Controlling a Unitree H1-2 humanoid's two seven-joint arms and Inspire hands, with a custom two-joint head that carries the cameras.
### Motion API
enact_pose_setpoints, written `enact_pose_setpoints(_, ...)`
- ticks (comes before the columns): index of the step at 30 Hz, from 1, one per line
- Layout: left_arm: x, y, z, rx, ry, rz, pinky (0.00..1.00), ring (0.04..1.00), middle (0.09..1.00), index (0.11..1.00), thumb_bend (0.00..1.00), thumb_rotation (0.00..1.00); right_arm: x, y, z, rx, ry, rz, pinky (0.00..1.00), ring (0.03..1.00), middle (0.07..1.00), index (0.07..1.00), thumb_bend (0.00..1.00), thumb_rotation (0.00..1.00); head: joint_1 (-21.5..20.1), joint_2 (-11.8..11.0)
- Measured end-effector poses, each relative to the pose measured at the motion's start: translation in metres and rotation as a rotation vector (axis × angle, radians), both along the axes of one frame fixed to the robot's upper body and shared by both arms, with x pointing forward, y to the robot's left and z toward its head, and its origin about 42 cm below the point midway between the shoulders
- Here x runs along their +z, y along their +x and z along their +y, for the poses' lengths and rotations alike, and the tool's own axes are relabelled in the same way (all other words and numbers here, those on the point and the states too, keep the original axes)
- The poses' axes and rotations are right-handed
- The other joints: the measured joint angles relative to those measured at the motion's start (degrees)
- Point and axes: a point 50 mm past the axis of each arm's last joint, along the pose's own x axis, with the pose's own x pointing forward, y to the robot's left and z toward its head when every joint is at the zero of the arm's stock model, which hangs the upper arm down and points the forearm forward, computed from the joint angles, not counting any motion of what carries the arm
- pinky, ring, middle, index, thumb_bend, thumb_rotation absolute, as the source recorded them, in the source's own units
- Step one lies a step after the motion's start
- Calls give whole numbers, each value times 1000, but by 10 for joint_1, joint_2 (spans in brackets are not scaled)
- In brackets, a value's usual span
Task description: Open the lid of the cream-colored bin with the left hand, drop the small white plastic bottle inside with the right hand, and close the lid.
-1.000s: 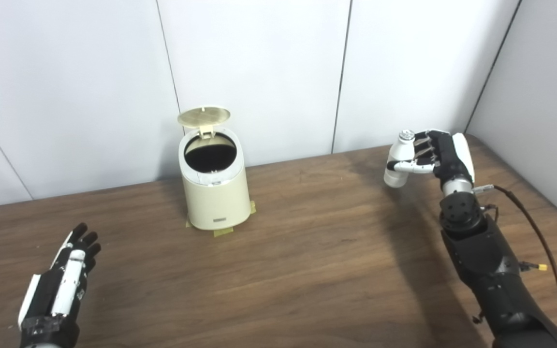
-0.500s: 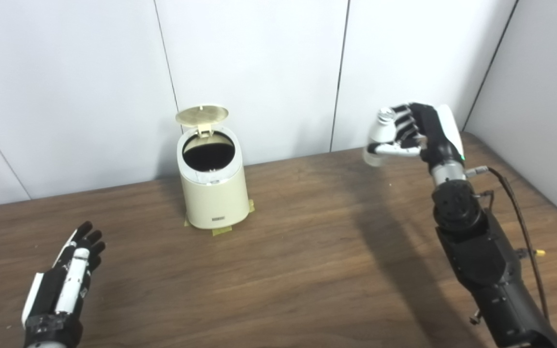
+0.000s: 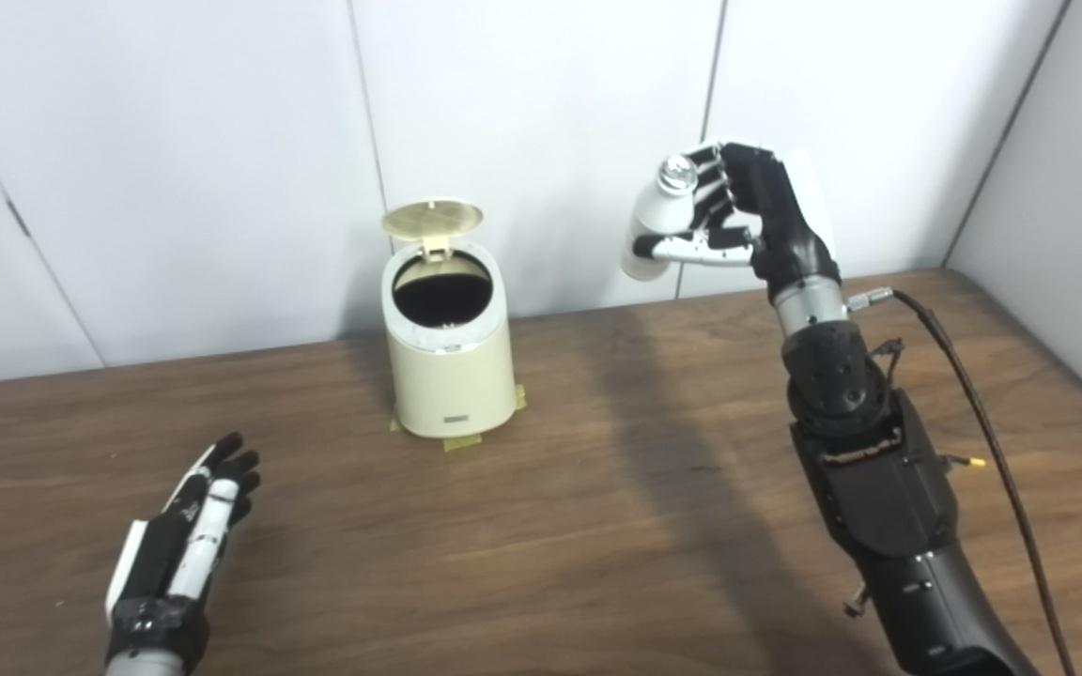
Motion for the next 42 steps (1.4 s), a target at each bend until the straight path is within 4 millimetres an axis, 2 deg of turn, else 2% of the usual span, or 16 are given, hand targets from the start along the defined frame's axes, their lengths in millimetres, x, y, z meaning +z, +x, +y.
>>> enact_pose_setpoints(10,-5,-3,-11,3,-8,9,914,882,887,934,437,716,10,10,55,113,0,-14,293,346,431,518,527,0,37,-4)
enact_pose_setpoints(14,-8,-5,-15,18,-14,14,907,880,884,933,444,699,1,17,72,149,-4,14,299,355,435,515,528,0,50,-6)
enact_pose_setpoints(20,-9,-5,-22,28,-11,16,902,871,874,920,393,698,-16,25,103,216,19,42,278,337,424,520,527,0,63,-7)
enact_pose_setpoints(24,-9,-5,-24,27,-11,17,908,886,886,929,367,727,-11,32,120,244,30,37,286,347,430,519,527,0,67,-7)
enact_pose_setpoints(28,-10,-5,-24,28,-8,17,905,884,885,930,377,726,-3,36,134,277,48,10,296,354,439,510,530,0,68,-5)
enact_pose_setpoints(33,-11,-7,-25,29,-13,15,902,881,882,931,386,718,-10,42,145,283,57,34,308,367,450,503,531,0,69,-5)
enact_pose_setpoints(37,-12,-8,-25,30,-15,9,903,882,879,923,382,698,-17,48,150,277,67,58,308,369,450,503,530,0,75,-5)
enact_pose_setpoints(42,-12,-9,-26,34,-20,7,900,876,873,918,374,689,-13,56,150,261,75,36,310,373,453,502,531,0,77,-4)
